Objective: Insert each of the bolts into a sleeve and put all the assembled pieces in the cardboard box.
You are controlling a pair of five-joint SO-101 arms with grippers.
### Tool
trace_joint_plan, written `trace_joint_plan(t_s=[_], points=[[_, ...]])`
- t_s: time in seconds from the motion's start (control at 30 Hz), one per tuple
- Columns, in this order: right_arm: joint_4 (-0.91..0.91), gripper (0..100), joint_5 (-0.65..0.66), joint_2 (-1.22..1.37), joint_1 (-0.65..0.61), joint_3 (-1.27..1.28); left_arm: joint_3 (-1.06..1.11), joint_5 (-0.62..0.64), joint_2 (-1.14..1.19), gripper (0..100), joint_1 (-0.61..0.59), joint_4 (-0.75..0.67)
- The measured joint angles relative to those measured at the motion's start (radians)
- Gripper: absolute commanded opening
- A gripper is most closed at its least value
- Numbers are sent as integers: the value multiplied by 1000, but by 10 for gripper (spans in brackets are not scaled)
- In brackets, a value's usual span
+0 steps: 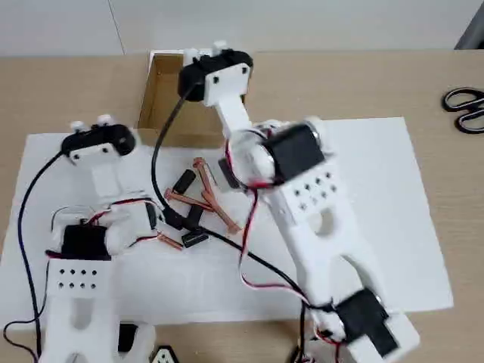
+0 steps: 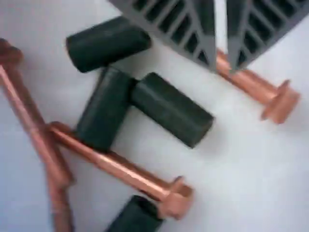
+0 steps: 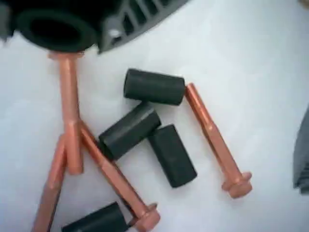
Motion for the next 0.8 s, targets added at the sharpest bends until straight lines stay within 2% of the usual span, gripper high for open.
trace_joint_plan(t_s=[0.13,0.3,0.47,0.63,0.8], points=[[-18,6,-54,-83,0,87,0,0,0,6,20,5],[-20,7,-61,-227,0,137,0,0,0,7,23,14],[-58,8,-68,-405,25,336,0,0,0,7,23,21],[-255,6,-68,-655,84,649,0,2,0,7,23,21],[-534,5,-68,-961,161,1043,0,2,0,6,23,21]])
